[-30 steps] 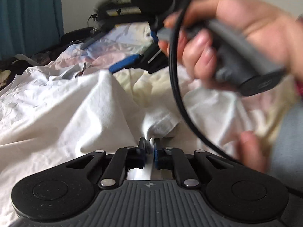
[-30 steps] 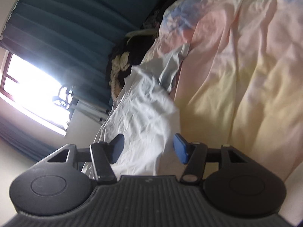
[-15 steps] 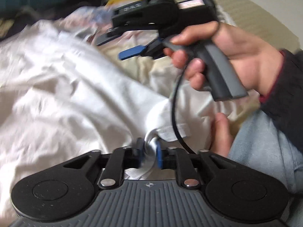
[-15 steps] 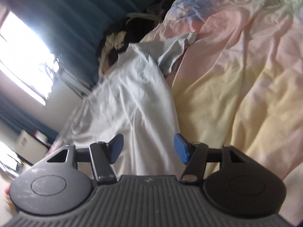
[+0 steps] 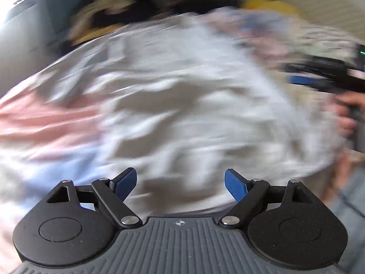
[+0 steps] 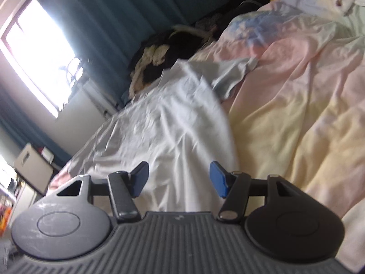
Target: Fold clothes
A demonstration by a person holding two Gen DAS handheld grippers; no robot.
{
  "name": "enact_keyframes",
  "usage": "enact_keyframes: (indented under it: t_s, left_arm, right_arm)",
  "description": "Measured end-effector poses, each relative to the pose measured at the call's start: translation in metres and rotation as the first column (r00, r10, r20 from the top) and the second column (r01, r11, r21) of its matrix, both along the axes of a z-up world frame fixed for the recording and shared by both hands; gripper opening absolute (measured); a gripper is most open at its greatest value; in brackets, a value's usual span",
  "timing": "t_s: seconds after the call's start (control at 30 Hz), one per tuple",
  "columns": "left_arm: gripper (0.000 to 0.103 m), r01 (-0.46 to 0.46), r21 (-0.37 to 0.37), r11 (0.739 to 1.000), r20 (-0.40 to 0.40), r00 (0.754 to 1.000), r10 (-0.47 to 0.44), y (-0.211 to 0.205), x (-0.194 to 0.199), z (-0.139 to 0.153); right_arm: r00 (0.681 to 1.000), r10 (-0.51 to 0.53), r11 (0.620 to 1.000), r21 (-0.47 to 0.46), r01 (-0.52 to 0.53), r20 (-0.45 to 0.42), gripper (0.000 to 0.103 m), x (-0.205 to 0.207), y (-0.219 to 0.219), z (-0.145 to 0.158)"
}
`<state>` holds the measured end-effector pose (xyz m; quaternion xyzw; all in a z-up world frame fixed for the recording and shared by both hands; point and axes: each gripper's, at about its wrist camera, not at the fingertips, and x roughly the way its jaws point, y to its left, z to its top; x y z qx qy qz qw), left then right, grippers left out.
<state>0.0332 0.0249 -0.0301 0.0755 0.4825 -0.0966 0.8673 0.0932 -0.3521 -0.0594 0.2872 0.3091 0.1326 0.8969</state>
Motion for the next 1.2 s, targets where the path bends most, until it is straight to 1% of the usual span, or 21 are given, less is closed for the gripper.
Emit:
enact_keyframes:
  t_s: [0.03,0.13,0.2,0.3,0.37,0.4,0.43,0.47,0.5,0.53,0.6,0.67,0.73,0.8,0.87,0.93,1.0,1.07,1.1,1.13,1.2]
  left_arm:
    - [0.087,-0.031,0.016,0.999,-0.044,0.999,0.032,0.008,0.007,-0.005]
    - [0.087,-0.004,0.079,0.997,-0.161,0.987,0.017,0.01,0.022,-0.025]
    - [0.087,0.016,0.137,0.99,-0.199,0.98,0.012,0.007,0.029,-0.036]
    - [0.084,0.058,0.196,0.979,-0.246,0.969,-0.008,0.003,0.039,-0.051]
    - [0.073,0.073,0.185,0.98,-0.258,0.966,-0.023,0.003,0.041,-0.053]
    - [0.056,0.078,0.173,0.982,-0.26,0.965,-0.031,0.004,0.041,-0.052]
    - [0.042,0.077,0.159,0.984,-0.259,0.965,-0.033,0.005,0.04,-0.049]
    - [0.033,0.071,0.139,0.988,-0.259,0.965,-0.032,0.008,0.039,-0.045]
    - [0.017,0.063,0.117,0.991,-0.259,0.965,-0.031,0.011,0.038,-0.041]
    - [0.012,0.057,0.101,0.993,-0.257,0.966,-0.029,0.014,0.036,-0.036]
    - [0.01,0.055,0.077,0.995,-0.25,0.968,-0.034,0.019,0.03,-0.023]
    - [0.01,0.066,0.066,0.996,-0.239,0.97,-0.049,0.024,0.023,-0.01]
    - [0.01,0.076,0.08,0.994,-0.229,0.972,-0.056,0.026,0.019,-0.006]
    - [0.01,0.086,0.108,0.99,-0.235,0.97,-0.059,0.026,0.018,-0.011]
    - [0.01,0.087,0.134,0.987,-0.264,0.963,-0.049,0.026,0.022,-0.026]
    - [0.011,0.083,0.14,0.987,-0.297,0.954,-0.038,0.026,0.028,-0.036]
    - [0.014,0.071,0.147,0.987,-0.306,0.952,-0.023,0.024,0.033,-0.039]
    - [0.024,0.065,0.161,0.985,-0.297,0.955,-0.014,0.021,0.035,-0.037]
    - [0.042,0.062,0.159,0.985,-0.279,0.96,-0.015,0.02,0.033,-0.033]
    - [0.064,0.059,0.153,0.987,-0.258,0.966,-0.017,0.02,0.03,-0.028]
    - [0.075,0.052,0.141,0.989,-0.215,0.976,-0.021,0.02,0.025,-0.018]
  right_arm:
    - [1.0,0.018,1.0,-0.018,-0.018,-0.004,0.061,0.001,0.006,-0.001]
    - [0.999,0.048,0.997,-0.055,-0.049,-0.01,0.061,0.002,0.018,-0.004]
    - [0.998,0.053,0.996,-0.075,-0.054,-0.023,0.061,0.004,0.022,-0.007]
    - [0.997,0.054,0.994,-0.095,-0.059,-0.049,0.061,0.004,0.025,-0.014]
    - [0.996,0.064,0.992,-0.101,-0.07,-0.059,0.061,0.005,0.027,-0.017]
    - [0.996,0.07,0.992,-0.102,-0.076,-0.06,0.061,0.005,0.028,-0.017]
    - [0.995,0.076,0.991,-0.103,-0.082,-0.061,0.061,0.005,0.03,-0.018]
    - [0.995,0.081,0.99,-0.107,-0.087,-0.06,0.061,0.005,0.031,-0.018]
    - [0.995,0.086,0.99,-0.11,-0.092,-0.06,0.061,0.005,0.032,-0.019]
    - [0.994,0.089,0.989,-0.113,-0.096,-0.061,0.061,0.005,0.033,-0.019]
    - [0.993,0.095,0.988,-0.117,-0.102,-0.064,0.061,0.005,0.034,-0.019]
    - [0.993,0.096,0.988,-0.118,-0.104,-0.067,0.061,0.005,0.035,-0.02]
    - [0.992,0.102,0.985,-0.13,-0.111,-0.076,0.061,0.006,0.037,-0.022]
    - [0.99,0.108,0.983,-0.142,-0.119,-0.086,0.061,0.006,0.04,-0.024]
    - [0.989,0.113,0.98,-0.154,-0.127,-0.096,0.061,0.007,0.042,-0.026]
    - [0.987,0.119,0.977,-0.165,-0.135,-0.106,0.061,0.008,0.044,-0.027]
    - [0.985,0.124,0.974,-0.177,-0.143,-0.116,0.061,0.008,0.046,-0.029]
    - [0.985,0.127,0.972,-0.184,-0.147,-0.12,0.061,0.009,0.048,-0.03]
    - [0.985,0.127,0.971,-0.187,-0.149,-0.12,0.061,0.009,0.048,-0.031]
    - [0.985,0.127,0.971,-0.187,-0.148,-0.119,0.061,0.009,0.048,-0.031]
    - [0.986,0.123,0.975,-0.173,-0.141,-0.11,0.061,0.008,0.047,-0.03]
